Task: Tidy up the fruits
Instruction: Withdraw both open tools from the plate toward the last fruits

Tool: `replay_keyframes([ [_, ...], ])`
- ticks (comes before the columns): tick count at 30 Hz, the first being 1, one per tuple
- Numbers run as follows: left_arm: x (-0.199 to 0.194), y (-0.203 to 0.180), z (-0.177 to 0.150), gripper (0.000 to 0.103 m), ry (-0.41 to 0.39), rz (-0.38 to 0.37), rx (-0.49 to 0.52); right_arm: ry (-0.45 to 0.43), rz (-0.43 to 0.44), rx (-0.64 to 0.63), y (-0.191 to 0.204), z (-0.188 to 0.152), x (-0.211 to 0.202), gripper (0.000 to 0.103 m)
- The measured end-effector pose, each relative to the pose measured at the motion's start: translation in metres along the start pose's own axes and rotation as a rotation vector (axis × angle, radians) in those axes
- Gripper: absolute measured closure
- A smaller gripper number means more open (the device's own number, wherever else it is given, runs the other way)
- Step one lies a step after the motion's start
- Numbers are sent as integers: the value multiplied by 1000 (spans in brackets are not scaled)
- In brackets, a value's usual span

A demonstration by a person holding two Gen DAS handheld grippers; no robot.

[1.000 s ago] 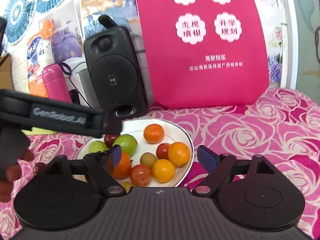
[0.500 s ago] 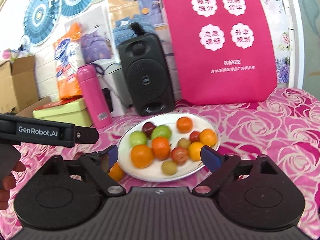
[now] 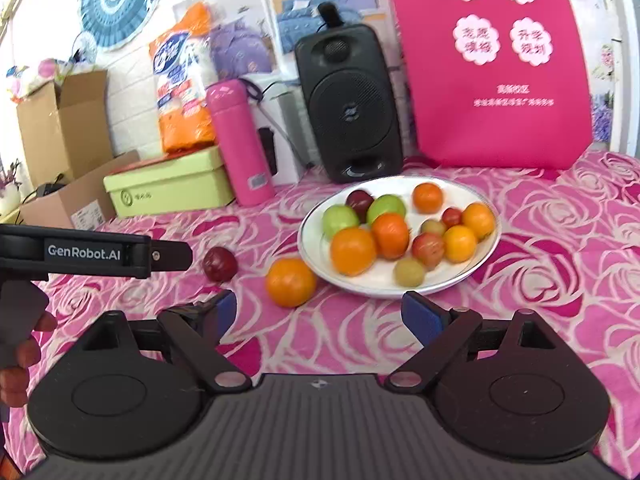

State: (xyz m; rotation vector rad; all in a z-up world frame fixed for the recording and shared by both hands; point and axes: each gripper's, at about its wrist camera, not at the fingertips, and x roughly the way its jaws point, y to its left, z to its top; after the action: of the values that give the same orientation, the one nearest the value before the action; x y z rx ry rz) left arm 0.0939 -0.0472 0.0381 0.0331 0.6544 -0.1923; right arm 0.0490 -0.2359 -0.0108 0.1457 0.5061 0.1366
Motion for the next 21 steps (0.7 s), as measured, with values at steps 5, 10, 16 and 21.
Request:
replay_keyframes([
  [5, 2, 11, -6, 0, 10, 0, -20, 20, 7, -17, 8, -1, 6, 0],
  [10, 7, 17, -6, 0, 16, -3, -26, 37, 5, -20, 10, -1, 14, 0],
  [16, 13, 22, -5, 0, 18, -5, -24, 66, 13, -9, 11, -2, 26, 0],
  [21, 17, 25, -3, 0, 21, -10, -17, 79, 23, -1, 14, -2, 36, 0],
])
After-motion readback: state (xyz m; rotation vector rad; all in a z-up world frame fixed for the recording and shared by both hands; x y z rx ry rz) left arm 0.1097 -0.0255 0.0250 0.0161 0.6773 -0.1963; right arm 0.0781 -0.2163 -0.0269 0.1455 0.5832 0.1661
